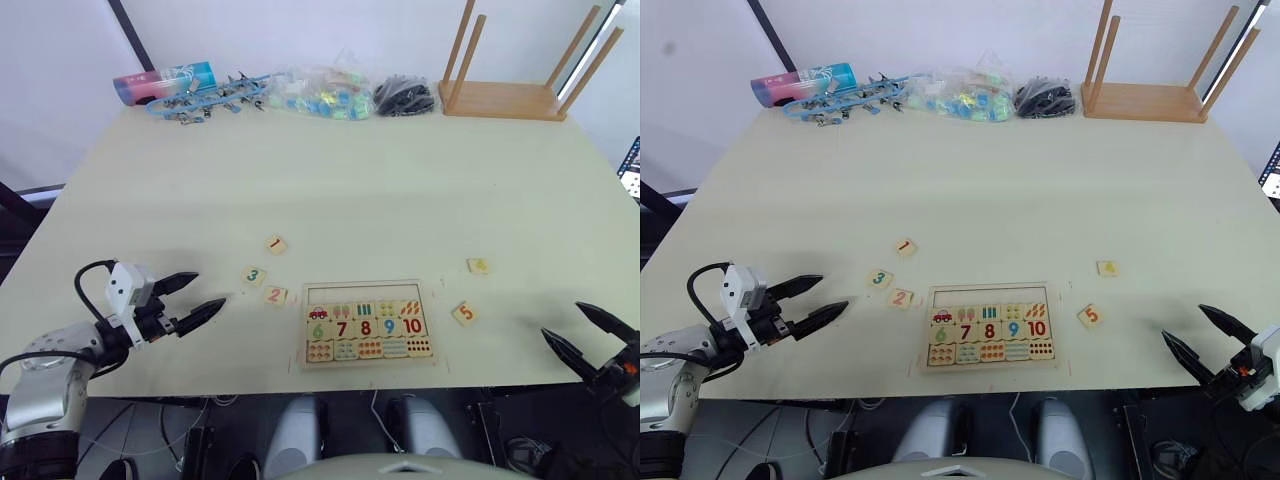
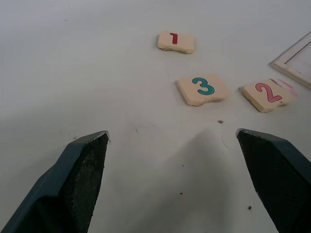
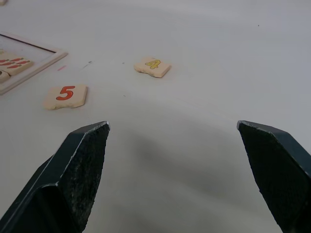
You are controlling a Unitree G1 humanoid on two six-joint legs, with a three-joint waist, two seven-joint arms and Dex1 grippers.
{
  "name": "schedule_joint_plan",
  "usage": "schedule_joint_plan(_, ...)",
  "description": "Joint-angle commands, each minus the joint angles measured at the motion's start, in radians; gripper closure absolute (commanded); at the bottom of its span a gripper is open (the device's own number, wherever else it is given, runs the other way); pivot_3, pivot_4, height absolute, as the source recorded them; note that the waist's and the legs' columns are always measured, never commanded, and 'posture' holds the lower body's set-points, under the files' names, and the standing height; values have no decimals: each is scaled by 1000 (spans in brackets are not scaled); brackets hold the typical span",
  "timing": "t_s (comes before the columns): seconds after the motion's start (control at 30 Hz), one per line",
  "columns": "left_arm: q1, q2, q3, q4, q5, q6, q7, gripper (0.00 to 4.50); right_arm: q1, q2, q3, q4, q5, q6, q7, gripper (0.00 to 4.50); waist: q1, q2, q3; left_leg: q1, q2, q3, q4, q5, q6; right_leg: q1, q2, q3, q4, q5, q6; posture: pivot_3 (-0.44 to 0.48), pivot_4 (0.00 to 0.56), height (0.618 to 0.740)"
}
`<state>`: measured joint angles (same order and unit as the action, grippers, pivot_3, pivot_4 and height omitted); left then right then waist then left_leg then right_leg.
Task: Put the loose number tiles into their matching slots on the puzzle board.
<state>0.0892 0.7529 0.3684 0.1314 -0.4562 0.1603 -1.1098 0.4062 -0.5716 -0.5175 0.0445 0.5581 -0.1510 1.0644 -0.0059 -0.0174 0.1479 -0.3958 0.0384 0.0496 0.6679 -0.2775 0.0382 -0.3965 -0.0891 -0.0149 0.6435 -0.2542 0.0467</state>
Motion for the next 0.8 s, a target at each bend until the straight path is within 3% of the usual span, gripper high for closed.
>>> schedule_joint_plan(0.03,-12,8,3,-8,-19,-12,-27,0,-3,-1,-26,-11,23,-20,13,94,0,0,0,0,0,0,0,0,0,0,0,0,0,0,0,0,150,737)
schedule_joint_plan(0.27,-78,14,-16,-22,-40,44,-33,0,-9,12,-11,-41,30,-20,28,94,3,0,0,0,0,0,1,0,0,1,2,-1,0,0,0,0,150,737)
schedule_joint_plan(0.47,-230,-6,-133,-25,14,88,-3,0,3,32,18,-145,61,2,39,94,15,0,0,1,-1,0,2,0,0,3,7,-5,1,2,4,0,150,737)
schedule_joint_plan(0.7,-415,-13,-246,111,89,70,-30,0,2,20,37,-196,69,17,58,94,20,0,0,1,-1,0,3,0,1,3,15,-3,1,3,6,0,150,737)
schedule_joint_plan(0.8,-561,-31,-340,251,206,8,-9,0,-11,13,48,-217,75,16,71,94,23,0,0,0,-2,-1,4,1,0,3,19,-2,1,3,6,0,150,737)
